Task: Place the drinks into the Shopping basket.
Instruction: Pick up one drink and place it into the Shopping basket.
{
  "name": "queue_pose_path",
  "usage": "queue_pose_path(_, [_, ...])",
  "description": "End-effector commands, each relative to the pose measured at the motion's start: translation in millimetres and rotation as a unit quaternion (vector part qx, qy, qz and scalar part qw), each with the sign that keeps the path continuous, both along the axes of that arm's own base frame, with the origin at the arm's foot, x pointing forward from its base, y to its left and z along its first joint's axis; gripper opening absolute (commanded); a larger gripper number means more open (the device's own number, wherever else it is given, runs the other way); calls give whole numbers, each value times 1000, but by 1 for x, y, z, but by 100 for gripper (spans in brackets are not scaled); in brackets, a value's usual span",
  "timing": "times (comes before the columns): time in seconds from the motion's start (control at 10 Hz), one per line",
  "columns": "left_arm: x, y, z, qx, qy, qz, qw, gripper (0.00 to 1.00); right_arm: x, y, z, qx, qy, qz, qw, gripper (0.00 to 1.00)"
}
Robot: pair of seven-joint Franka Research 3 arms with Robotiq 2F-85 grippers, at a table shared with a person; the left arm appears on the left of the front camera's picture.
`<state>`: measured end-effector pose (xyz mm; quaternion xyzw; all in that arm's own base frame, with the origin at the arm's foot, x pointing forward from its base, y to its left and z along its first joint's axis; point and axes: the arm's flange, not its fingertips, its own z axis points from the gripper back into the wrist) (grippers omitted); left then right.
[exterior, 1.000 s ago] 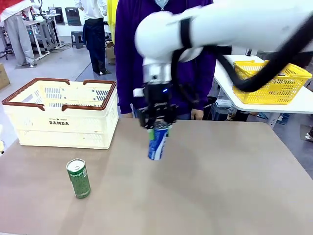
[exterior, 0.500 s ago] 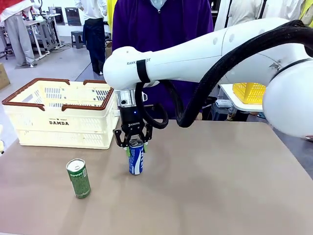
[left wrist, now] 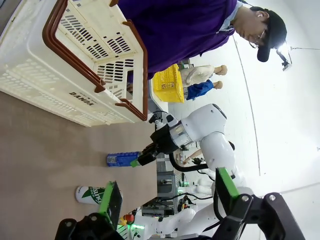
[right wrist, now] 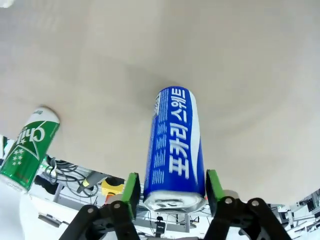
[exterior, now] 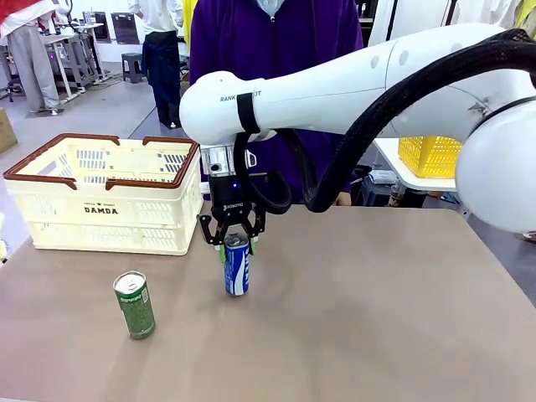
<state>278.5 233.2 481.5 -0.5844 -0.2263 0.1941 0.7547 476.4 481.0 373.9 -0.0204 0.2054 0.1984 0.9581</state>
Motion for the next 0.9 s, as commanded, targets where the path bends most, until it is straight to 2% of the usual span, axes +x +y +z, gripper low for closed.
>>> queue_pose_path(0.0, [-3,1,0,5,-5,-6,1000,100,-7,-15,22,25,3,-19,1000,100])
queue_pose_path(0.2, [-3,1,0,5,-5,-6,1000,100,-8,-40,58,42,-4,-38,998,100])
queue_pose_path(0.4, [-3,1,0,5,-5,-6,1000,100,-9,-116,134,70,-16,-108,992,100])
queue_pose_path(0.5, [-3,1,0,5,-5,-6,1000,100,-13,-173,165,86,19,-154,984,100])
queue_pose_path(0.6, [-3,1,0,5,-5,-6,1000,100,-23,-235,186,122,55,-202,970,100])
queue_pose_path(0.7, [-3,1,0,5,-5,-6,1000,100,-37,-297,197,197,89,-239,946,100])
queue_pose_path(0.8, [-3,1,0,5,-5,-6,1000,100,-54,-369,208,296,111,-271,909,100])
